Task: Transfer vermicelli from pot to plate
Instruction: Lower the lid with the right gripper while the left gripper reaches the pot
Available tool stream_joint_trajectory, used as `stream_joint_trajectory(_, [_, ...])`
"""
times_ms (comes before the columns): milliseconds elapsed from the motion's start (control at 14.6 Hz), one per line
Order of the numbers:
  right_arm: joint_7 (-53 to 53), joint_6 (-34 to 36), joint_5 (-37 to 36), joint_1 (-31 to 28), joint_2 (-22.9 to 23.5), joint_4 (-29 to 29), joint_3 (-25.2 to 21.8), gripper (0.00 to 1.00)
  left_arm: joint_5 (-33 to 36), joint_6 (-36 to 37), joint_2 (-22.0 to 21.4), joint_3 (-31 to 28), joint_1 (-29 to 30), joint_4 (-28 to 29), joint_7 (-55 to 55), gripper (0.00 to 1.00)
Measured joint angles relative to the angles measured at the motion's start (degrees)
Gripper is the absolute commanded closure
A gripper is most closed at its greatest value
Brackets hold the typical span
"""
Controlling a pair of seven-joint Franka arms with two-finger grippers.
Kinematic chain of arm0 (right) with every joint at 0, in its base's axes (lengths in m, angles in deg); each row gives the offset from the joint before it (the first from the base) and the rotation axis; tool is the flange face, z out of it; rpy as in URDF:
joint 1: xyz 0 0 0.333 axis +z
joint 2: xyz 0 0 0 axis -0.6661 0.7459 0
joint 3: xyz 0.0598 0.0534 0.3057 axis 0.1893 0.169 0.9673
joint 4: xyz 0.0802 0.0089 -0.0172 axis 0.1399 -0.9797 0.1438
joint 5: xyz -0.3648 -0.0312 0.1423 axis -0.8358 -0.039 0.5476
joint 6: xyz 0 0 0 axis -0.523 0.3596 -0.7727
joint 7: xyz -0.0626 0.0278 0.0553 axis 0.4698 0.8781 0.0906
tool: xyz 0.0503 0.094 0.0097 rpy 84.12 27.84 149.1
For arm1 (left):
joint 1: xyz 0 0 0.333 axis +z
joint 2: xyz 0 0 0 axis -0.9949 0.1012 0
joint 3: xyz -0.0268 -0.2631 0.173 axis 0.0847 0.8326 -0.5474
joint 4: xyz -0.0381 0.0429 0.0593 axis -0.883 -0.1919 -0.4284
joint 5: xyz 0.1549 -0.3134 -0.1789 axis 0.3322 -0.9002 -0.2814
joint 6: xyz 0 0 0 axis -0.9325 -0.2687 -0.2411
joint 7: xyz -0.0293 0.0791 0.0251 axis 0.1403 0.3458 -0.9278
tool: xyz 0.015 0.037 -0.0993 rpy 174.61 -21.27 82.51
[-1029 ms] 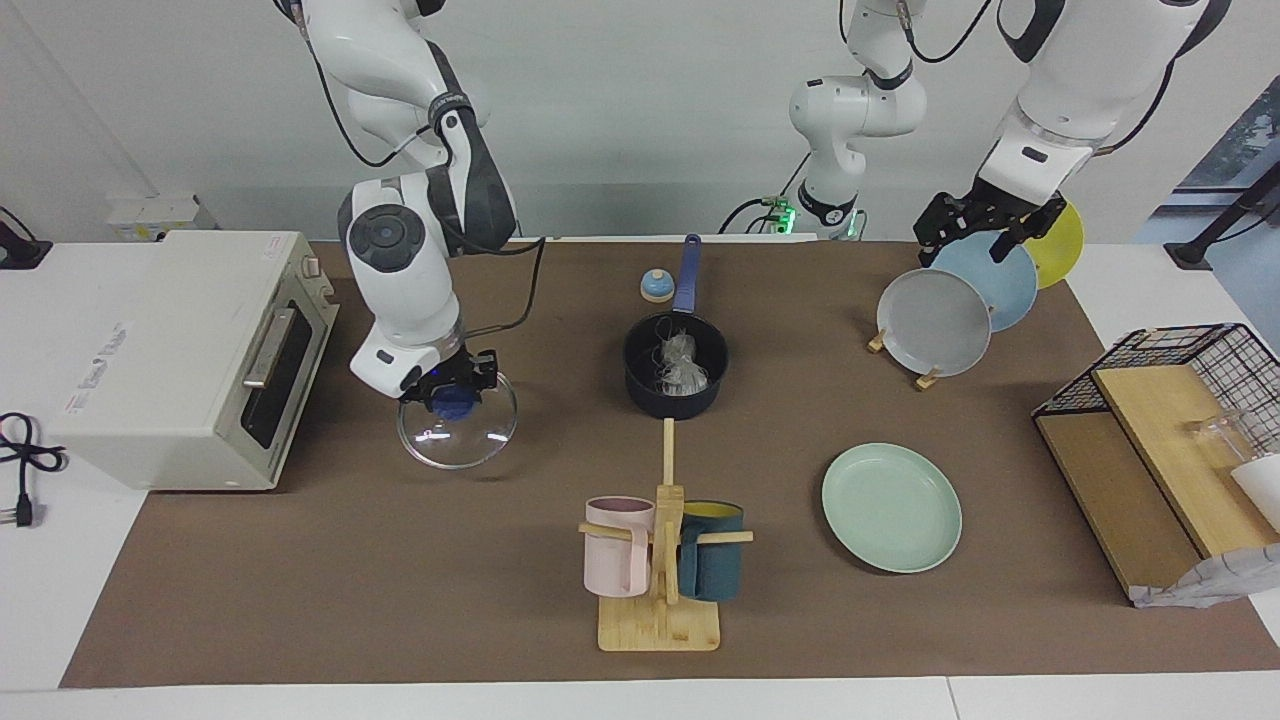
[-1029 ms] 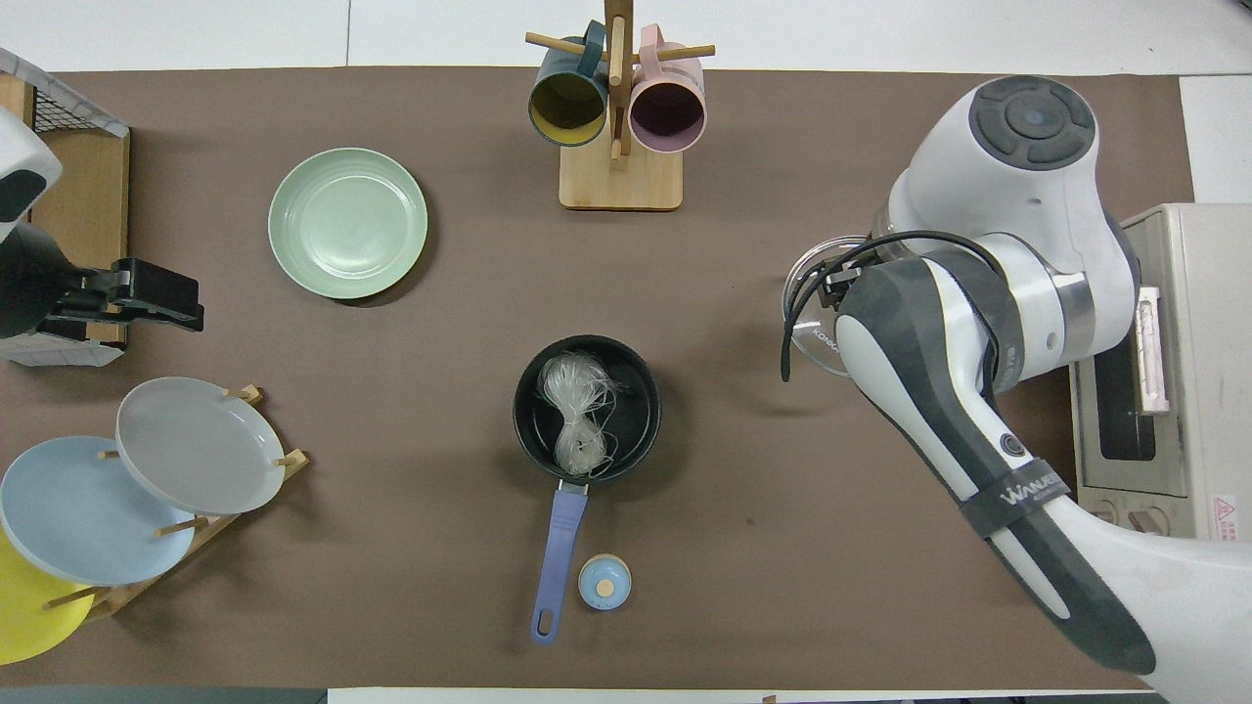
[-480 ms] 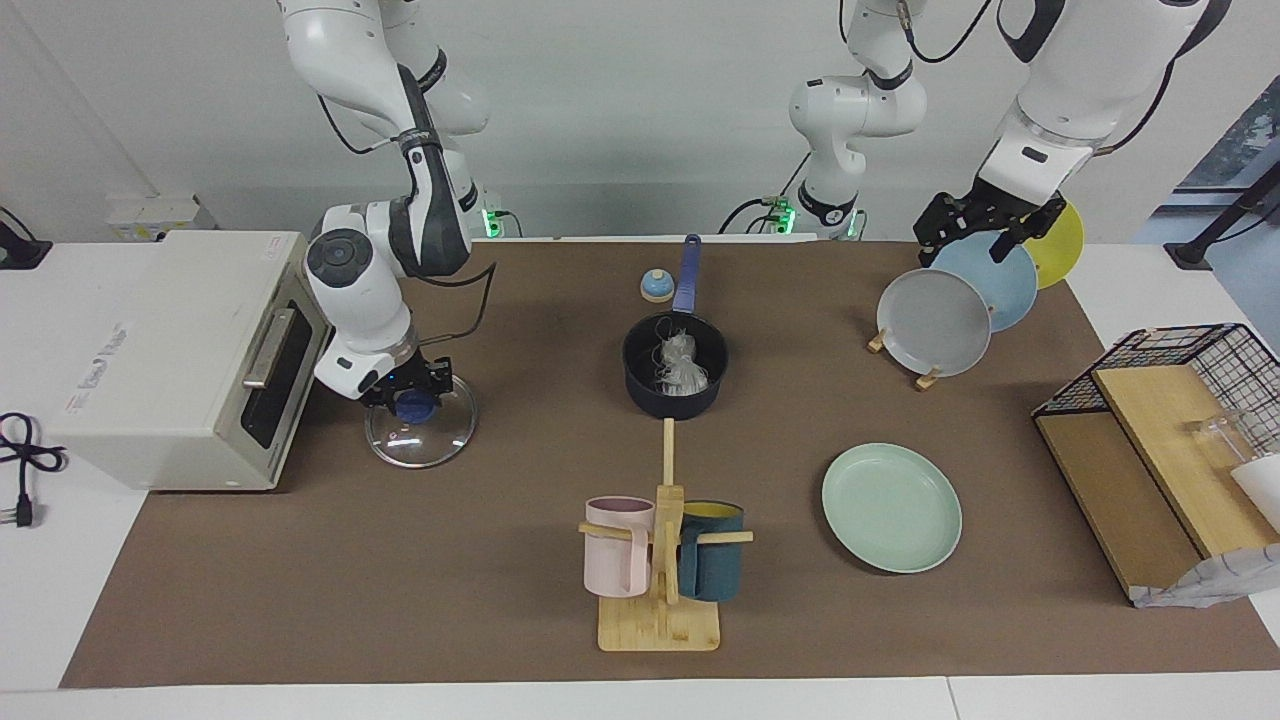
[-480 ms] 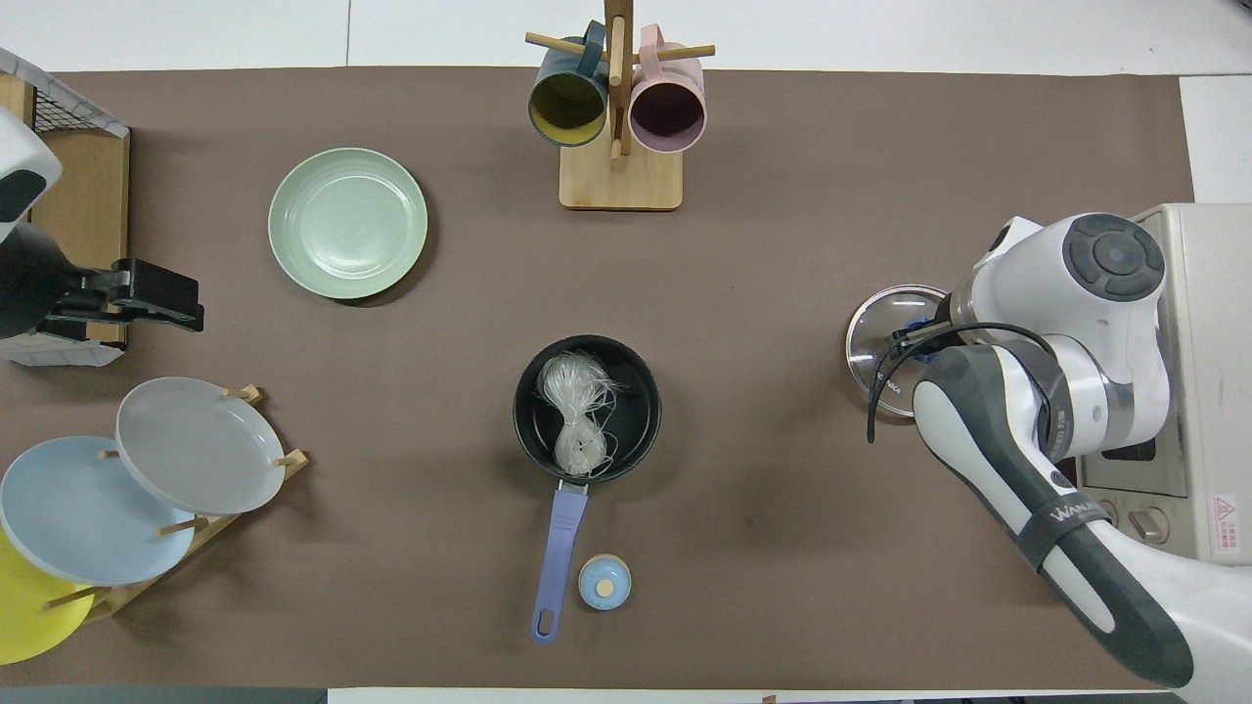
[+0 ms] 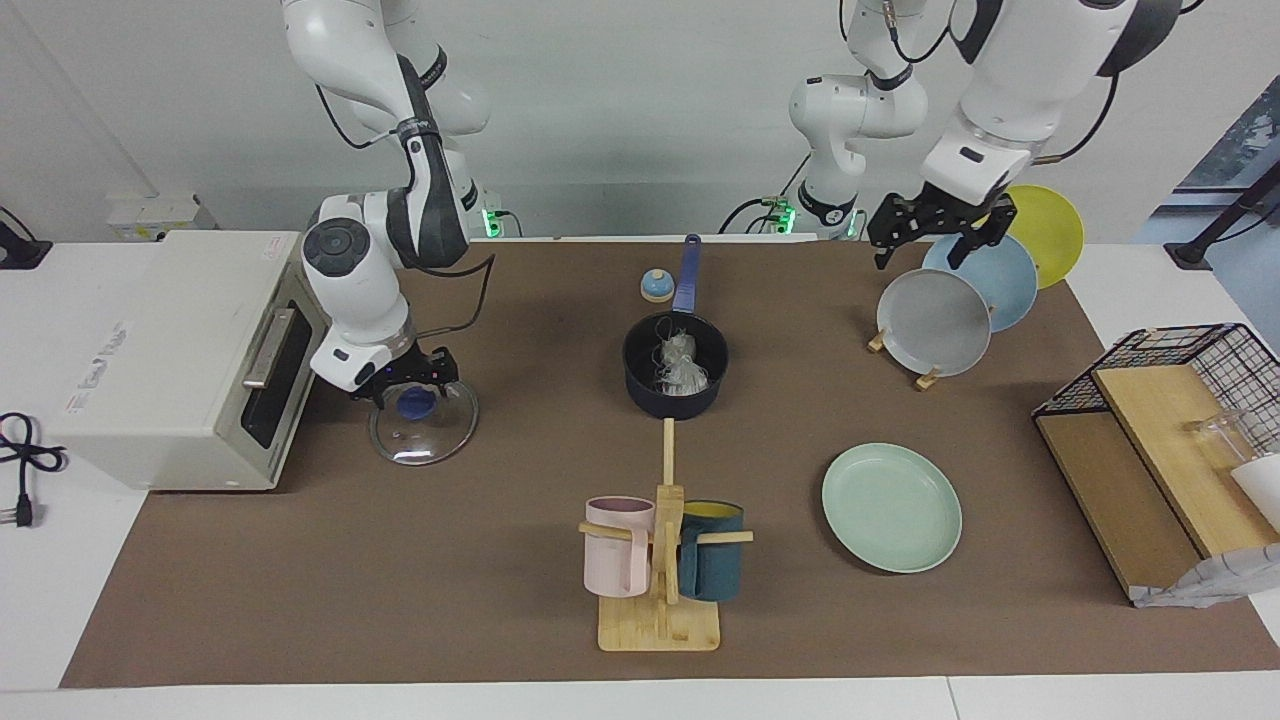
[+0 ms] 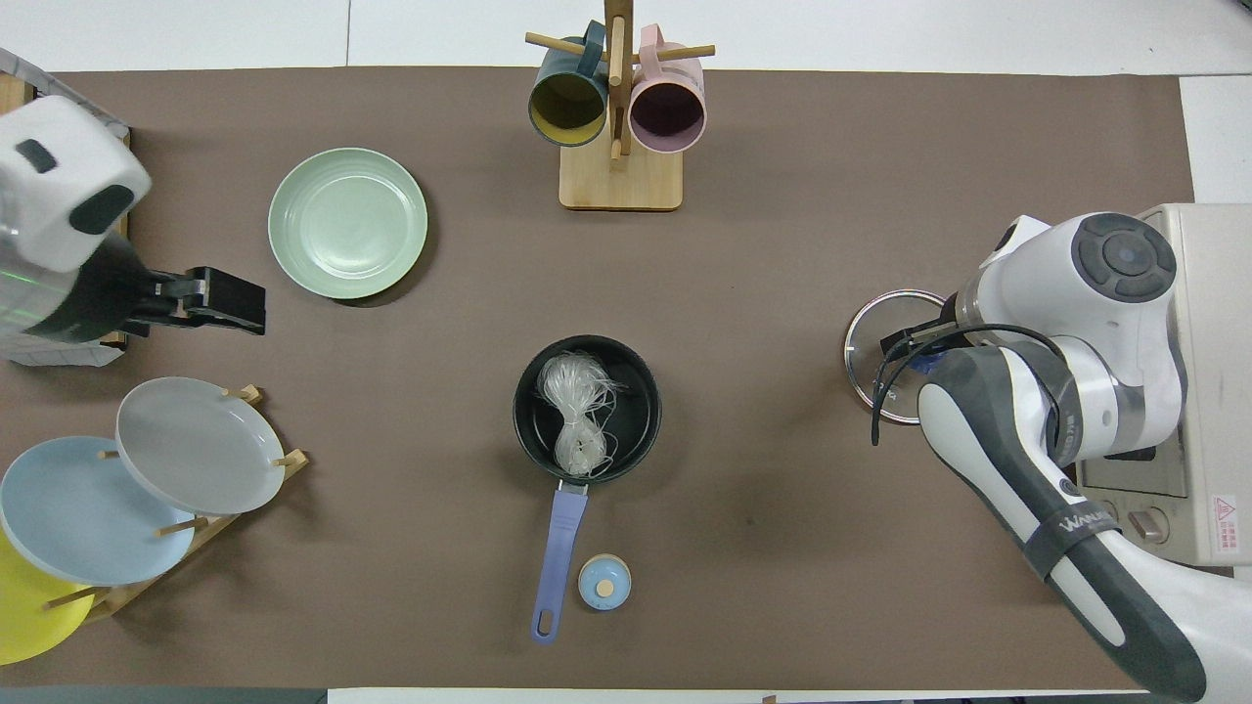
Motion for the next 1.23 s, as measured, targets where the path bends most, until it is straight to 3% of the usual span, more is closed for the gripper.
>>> stream_joint_trajectory(343, [0.1,19.7,0.1,-0.1,-3.3,13.9,-0.1,0.0,-2.2,-17.4,3.1,0.4,-12.2,11.6,-7.7,0.0])
stream_joint_trajectory(617, [0.5,33.9,0.6,-0.3,-5.3,25.2,-0.2,0.0,-2.4,-30.4,9.5,0.5,-20.4,18.4,-16.0,0.0])
stream_joint_trajectory(960, [2.6,37.9,0.8,0.1,-8.0,25.6,-0.5,0.0,-2.4,-33.0,12.3,0.4,-22.1,20.4,-18.0,0.0])
stream_joint_trajectory(1234, [2.7,37.0,3.9,2.9,-7.8,25.9,-7.4,0.0,-2.4,-34.6,13.7,0.4,-23.0,21.1,-19.0,0.0])
